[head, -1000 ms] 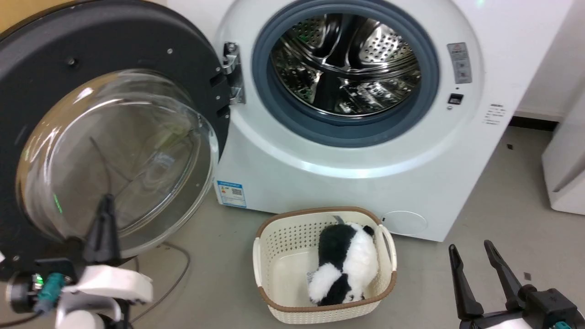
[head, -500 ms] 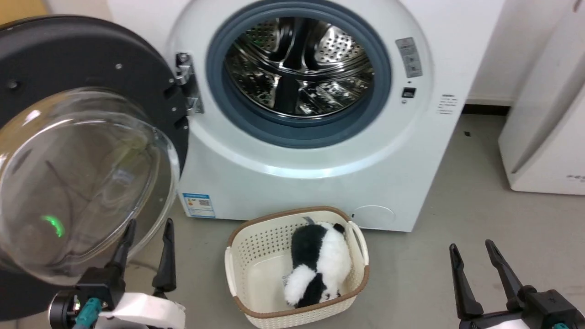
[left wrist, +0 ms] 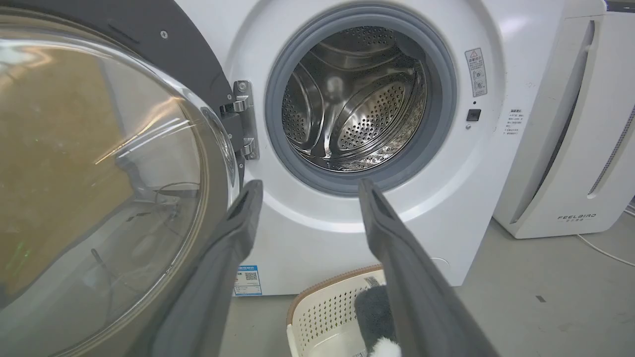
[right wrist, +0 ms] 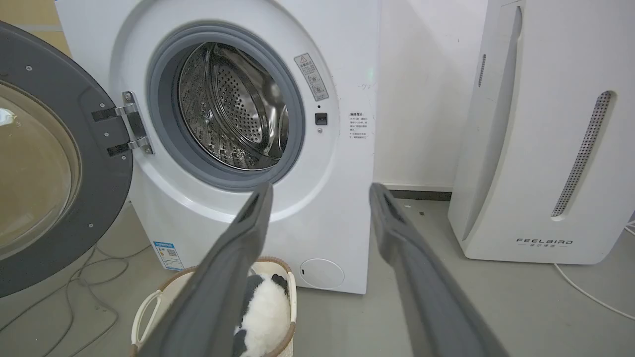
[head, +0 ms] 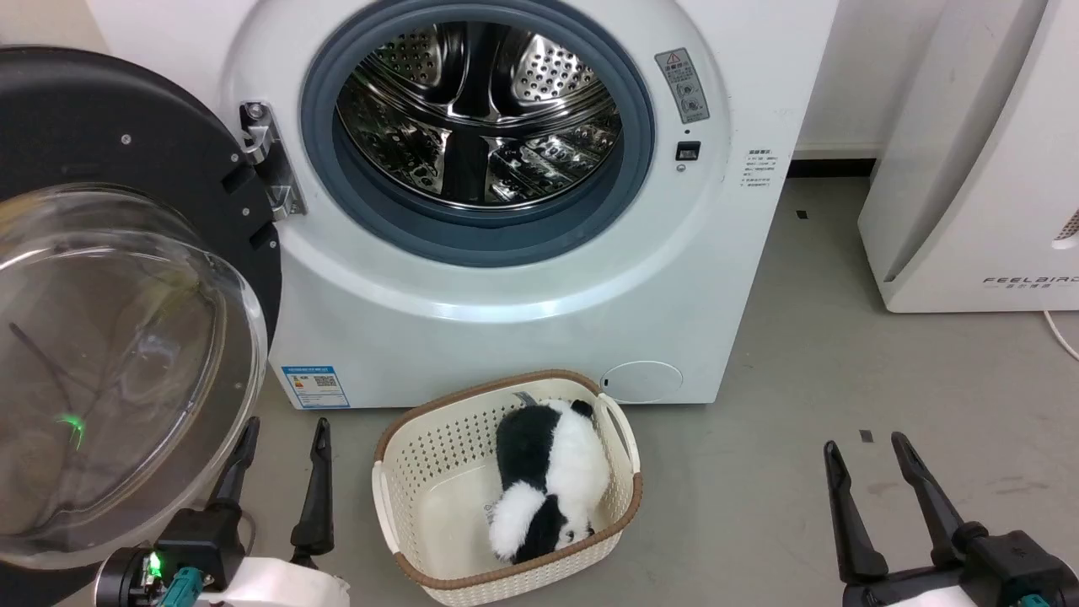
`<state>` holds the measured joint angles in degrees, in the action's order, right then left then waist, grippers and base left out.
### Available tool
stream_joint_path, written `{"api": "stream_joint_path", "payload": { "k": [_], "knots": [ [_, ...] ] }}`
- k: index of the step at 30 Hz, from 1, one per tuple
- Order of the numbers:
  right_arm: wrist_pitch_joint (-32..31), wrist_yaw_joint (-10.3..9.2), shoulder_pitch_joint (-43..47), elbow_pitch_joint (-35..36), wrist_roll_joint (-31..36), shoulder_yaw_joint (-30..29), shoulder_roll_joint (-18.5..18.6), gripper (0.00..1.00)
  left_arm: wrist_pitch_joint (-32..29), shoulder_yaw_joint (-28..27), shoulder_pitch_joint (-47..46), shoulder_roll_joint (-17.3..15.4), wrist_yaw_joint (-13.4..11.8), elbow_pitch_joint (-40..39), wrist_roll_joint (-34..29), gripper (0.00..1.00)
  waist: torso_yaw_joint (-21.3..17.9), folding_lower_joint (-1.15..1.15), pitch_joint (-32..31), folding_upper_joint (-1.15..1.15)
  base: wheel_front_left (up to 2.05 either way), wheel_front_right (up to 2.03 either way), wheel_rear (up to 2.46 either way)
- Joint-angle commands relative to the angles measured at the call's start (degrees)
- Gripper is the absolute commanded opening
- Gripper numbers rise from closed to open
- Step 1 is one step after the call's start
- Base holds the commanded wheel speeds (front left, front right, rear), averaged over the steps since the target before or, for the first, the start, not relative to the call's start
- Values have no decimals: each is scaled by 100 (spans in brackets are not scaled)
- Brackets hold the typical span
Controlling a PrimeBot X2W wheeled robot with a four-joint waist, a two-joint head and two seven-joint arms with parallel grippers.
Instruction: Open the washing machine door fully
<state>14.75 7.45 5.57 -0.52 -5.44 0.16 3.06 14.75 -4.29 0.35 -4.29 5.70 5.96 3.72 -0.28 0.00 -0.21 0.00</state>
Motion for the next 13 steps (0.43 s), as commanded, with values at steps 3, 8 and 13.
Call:
{"api": "stream_joint_path", "payload": {
  "k": [3, 8, 13],
  "knots": [
    [-5, -1, -2, 3, 1, -2, 1, 0, -12, -2, -2, 0, -7, -6, -3, 0, -3, 0, 5, 0, 0, 0, 0],
    [-41, -1, -15, 4, 14, -3, 1, 0, -47, 11, -3, 3, -19, -18, -12, 0, -3, 0, 6, 0, 0, 0, 0],
    [-100, -1, -37, 6, 36, -3, 0, 0, -106, 28, -4, 8, -42, -42, -27, 0, -2, 0, 6, 0, 0, 0, 0]
  ]
}}
